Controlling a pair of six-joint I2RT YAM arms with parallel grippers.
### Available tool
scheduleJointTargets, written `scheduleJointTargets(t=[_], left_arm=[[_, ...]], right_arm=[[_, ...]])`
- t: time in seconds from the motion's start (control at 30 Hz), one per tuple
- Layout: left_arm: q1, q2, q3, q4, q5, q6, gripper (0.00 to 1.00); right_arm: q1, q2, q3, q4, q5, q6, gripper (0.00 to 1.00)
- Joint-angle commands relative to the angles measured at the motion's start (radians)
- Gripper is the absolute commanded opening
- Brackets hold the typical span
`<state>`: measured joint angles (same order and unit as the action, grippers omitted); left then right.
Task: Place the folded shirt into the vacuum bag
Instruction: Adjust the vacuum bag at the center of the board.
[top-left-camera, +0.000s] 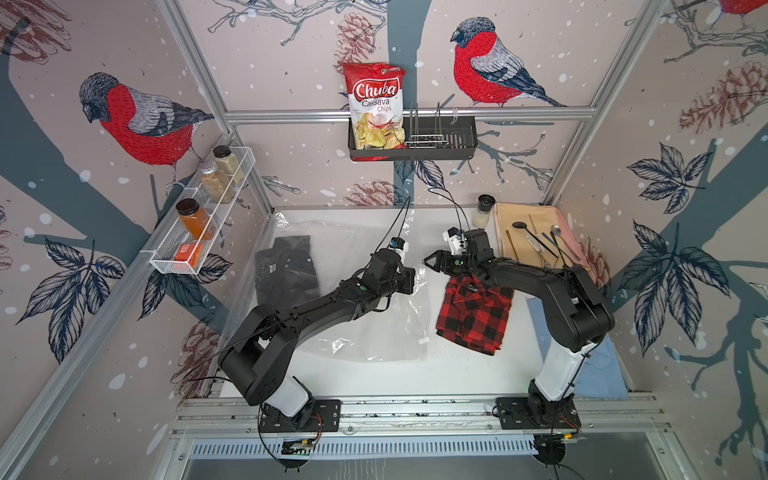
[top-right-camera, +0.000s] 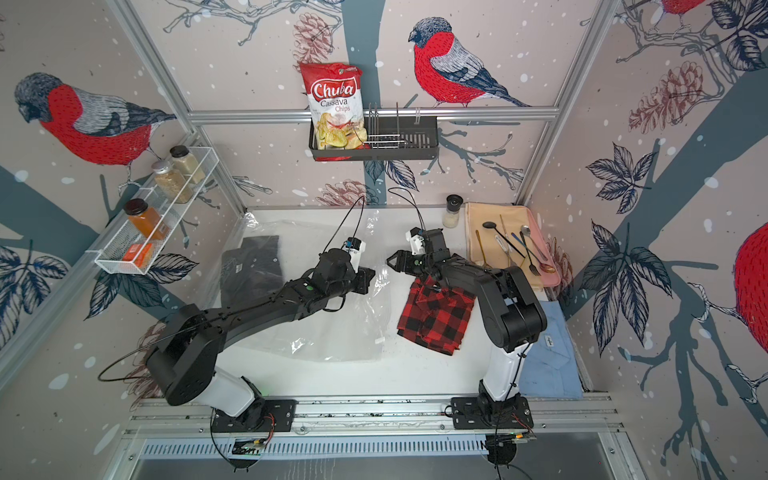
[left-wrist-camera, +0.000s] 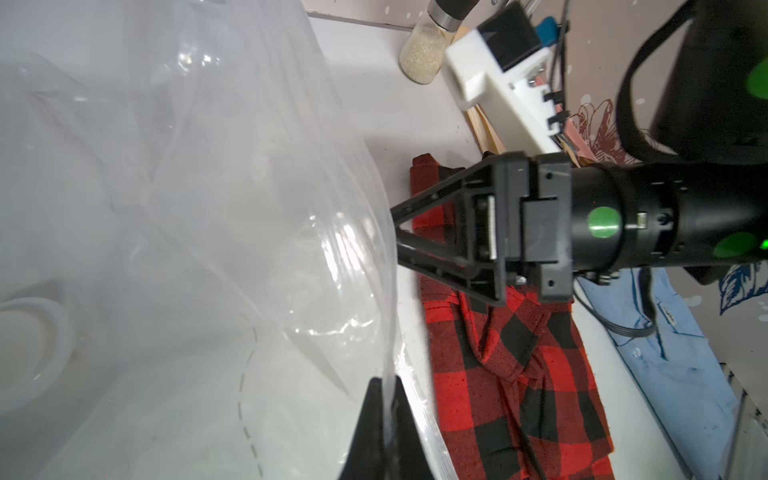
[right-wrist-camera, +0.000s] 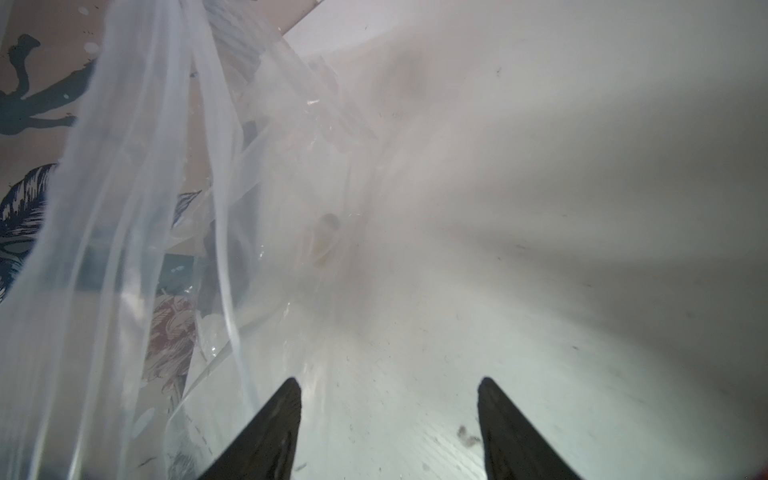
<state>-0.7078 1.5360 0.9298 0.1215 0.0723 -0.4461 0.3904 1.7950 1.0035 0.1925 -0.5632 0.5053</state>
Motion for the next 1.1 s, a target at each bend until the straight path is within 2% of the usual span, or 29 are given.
scheduleJointTargets(t=[0.0, 0.13, 0.23, 0.4, 0.7, 0.73, 0.8, 0.87, 0.93, 1.07], left_arm=[[0.001, -0.022, -0.004, -0.017, -0.037, 0.017, 0.0], [0.001, -0.04, -0.009, -0.011, -0.037, 0.017, 0.0], [0.001, -0.044, -0.003, -0.011, -0.029, 0.02, 0.0], [0.001, -0.064, -0.01, -0.02, -0.038, 0.021, 0.0], [0.001, -0.111, -0.026, -0.029, -0.069, 0.025, 0.0], [0.001, -0.11, -0.026, -0.028, -0.077, 0.028, 0.0], [0.001, -0.104, -0.021, -0.026, -0.097, 0.034, 0.0], [0.001, -0.096, -0.006, -0.035, -0.122, 0.044, 0.0], [0.001, -0.094, 0.014, -0.051, -0.149, 0.053, 0.0], [0.001, -0.1, 0.053, -0.079, -0.209, 0.087, 0.0]], right_arm=[[-0.02, -0.082, -0.071, 0.112, 0.049, 0.039, 0.7], [-0.01, -0.15, -0.129, 0.181, 0.0, 0.018, 0.73], [0.022, -0.115, -0.082, 0.168, -0.055, -0.014, 0.73], [0.066, -0.028, 0.026, 0.116, -0.04, -0.036, 0.72], [0.098, 0.162, 0.267, 0.055, -0.056, -0.007, 0.56], [0.102, 0.175, 0.285, 0.051, -0.049, -0.003, 0.54], [0.105, 0.192, 0.311, 0.019, -0.004, 0.007, 0.4], [0.098, 0.194, 0.313, -0.056, 0.133, 0.03, 0.16], [0.07, 0.189, 0.276, -0.088, 0.235, 0.083, 0.0], [0.002, 0.192, 0.134, -0.006, 0.278, 0.205, 0.0]])
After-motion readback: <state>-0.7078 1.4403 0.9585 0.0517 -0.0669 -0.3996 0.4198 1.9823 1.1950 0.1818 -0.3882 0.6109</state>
